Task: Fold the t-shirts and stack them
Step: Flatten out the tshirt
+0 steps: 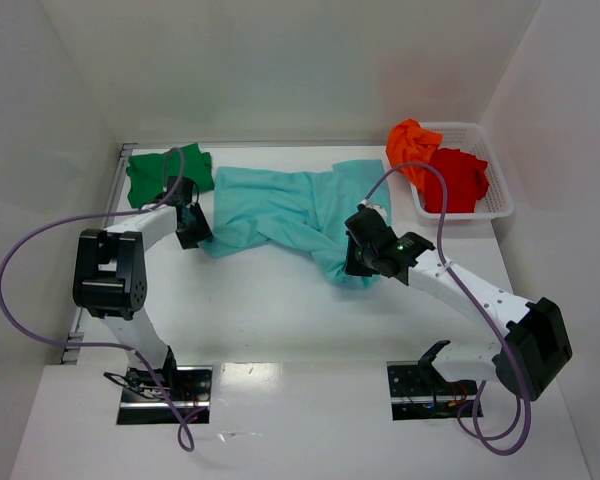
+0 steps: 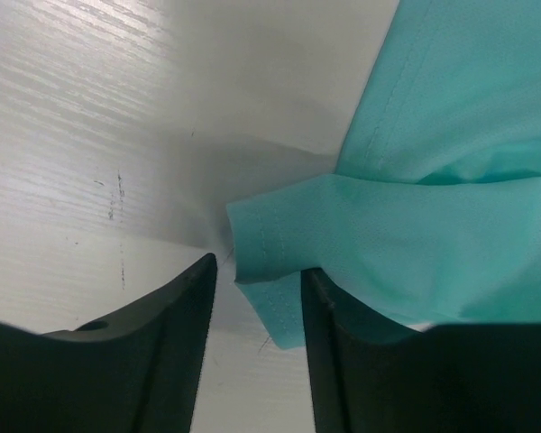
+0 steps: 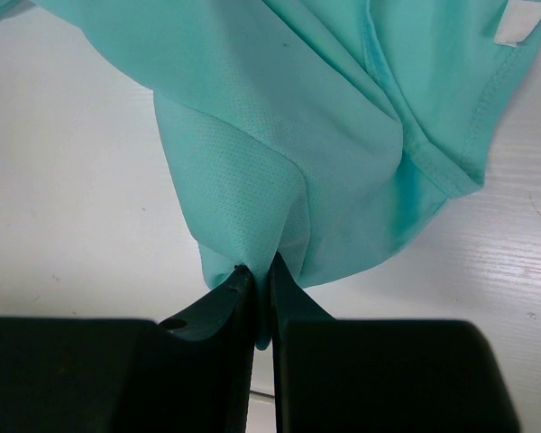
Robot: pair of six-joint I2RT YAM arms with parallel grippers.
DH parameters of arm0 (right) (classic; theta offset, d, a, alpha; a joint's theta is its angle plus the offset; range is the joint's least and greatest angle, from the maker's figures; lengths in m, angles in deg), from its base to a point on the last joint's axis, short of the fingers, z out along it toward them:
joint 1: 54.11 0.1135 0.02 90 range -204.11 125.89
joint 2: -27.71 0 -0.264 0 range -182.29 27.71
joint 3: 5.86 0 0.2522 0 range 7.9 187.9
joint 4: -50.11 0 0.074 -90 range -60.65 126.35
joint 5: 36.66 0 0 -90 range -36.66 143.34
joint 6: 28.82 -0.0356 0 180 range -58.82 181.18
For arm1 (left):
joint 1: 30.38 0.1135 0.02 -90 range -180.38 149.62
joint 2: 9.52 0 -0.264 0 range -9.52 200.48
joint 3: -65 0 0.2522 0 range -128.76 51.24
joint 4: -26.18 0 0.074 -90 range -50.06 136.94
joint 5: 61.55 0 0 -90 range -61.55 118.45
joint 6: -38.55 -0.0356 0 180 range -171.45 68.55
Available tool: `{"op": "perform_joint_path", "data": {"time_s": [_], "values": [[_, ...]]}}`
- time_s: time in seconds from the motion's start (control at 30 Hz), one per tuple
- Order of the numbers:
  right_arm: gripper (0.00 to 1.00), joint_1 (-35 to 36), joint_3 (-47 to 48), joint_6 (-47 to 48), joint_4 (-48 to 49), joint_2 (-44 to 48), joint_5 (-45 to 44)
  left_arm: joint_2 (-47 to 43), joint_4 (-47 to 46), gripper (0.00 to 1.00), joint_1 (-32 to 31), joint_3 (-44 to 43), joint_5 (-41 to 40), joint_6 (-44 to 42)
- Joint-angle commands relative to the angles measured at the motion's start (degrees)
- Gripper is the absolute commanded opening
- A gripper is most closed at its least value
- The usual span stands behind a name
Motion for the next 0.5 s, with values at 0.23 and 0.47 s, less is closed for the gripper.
{"op": "perform_joint_path", "data": {"time_s": [0.23, 0.47], "values": [[0.13, -0.18, 0.58, 0.54, 2.02, 0.36, -0.32, 1.43, -3.81, 0.09, 0.38, -2.96, 0.3, -0.54], [0.13, -1.41, 1.89, 1.06, 2.54, -0.17, -0.32, -1.72, -1.62, 0.0, 0.38, -2.96, 2.4, -1.15]]}}
